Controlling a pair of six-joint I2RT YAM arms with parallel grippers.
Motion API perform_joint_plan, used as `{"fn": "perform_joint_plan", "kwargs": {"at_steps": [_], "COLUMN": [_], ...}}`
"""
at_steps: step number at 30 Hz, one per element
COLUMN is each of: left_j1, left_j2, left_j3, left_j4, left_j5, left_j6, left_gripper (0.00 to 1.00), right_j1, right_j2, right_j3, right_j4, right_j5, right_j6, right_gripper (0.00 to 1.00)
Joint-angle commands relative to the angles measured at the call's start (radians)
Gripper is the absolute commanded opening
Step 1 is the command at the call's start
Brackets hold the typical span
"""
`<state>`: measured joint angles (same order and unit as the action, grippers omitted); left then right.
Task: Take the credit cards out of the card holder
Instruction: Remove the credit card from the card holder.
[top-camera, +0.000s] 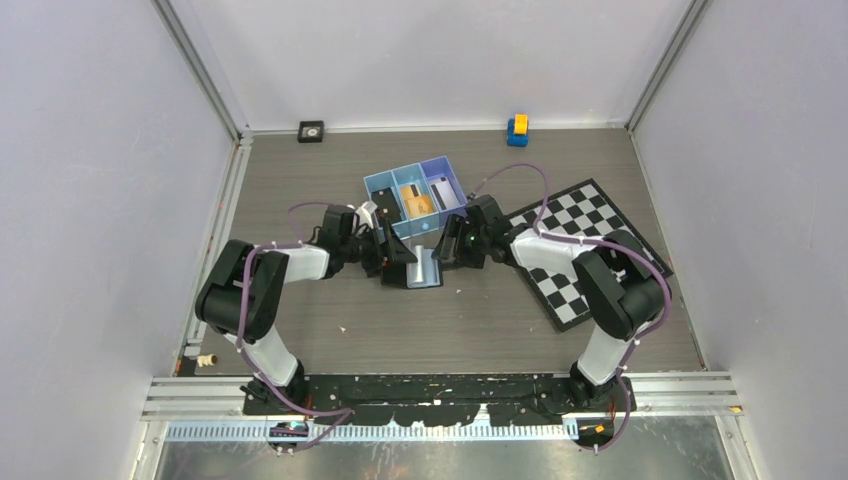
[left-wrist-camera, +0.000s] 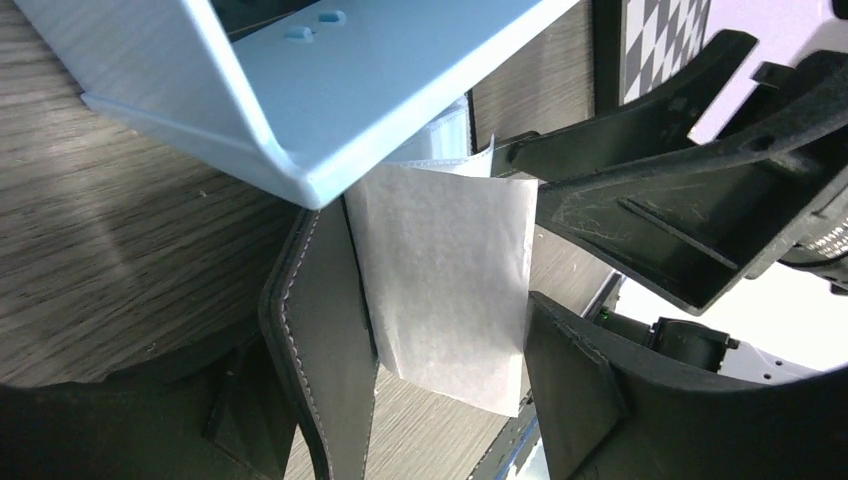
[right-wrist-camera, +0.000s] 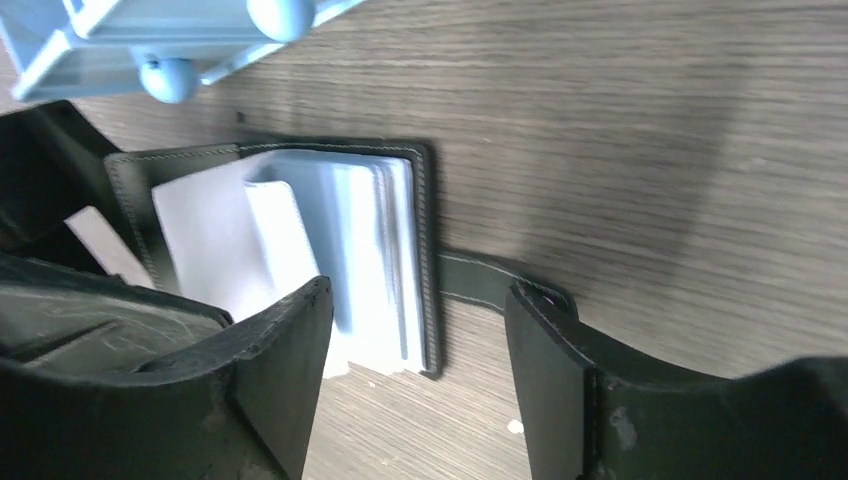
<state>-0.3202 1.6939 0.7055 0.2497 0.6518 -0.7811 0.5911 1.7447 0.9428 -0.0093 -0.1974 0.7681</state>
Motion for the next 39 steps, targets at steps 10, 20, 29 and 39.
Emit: {"fn": "perform_joint_plan", "kwargs": {"at_steps": [10, 20, 29, 39], "left_j1": [-0.003, -0.008, -0.011, -0.046], "left_j2": [-0.012, -0.004, -0.006, -0.007], "left_j3": [0.027, 0.027, -0.002, 0.016], "left_j4": [-0.099, -0.085, 0.002, -0.037], "left_j5": [-0.069, -0.048, -0.004, -0.044], "left_j6": [0.059, 0.048, 0.009, 0.032], "left_gripper": [0.73, 0.73, 0.76, 0.95], "right_j1": [0.050, 0.056, 0.059, 0.059], "right_j2": [-0.072, 0.007, -0.024, -0.152], "right_j3": [0.116, 0.137, 0.117, 0.046], "right_j4": [-0.275, -0.238, -0.187, -0.120], "right_j5": [0.311, 0.213, 0.111, 0.051], "right_j6": [-0.171, -0.174, -0.187, -0.179], "right_gripper": [0.73, 0.59, 0.03, 0.00]}}
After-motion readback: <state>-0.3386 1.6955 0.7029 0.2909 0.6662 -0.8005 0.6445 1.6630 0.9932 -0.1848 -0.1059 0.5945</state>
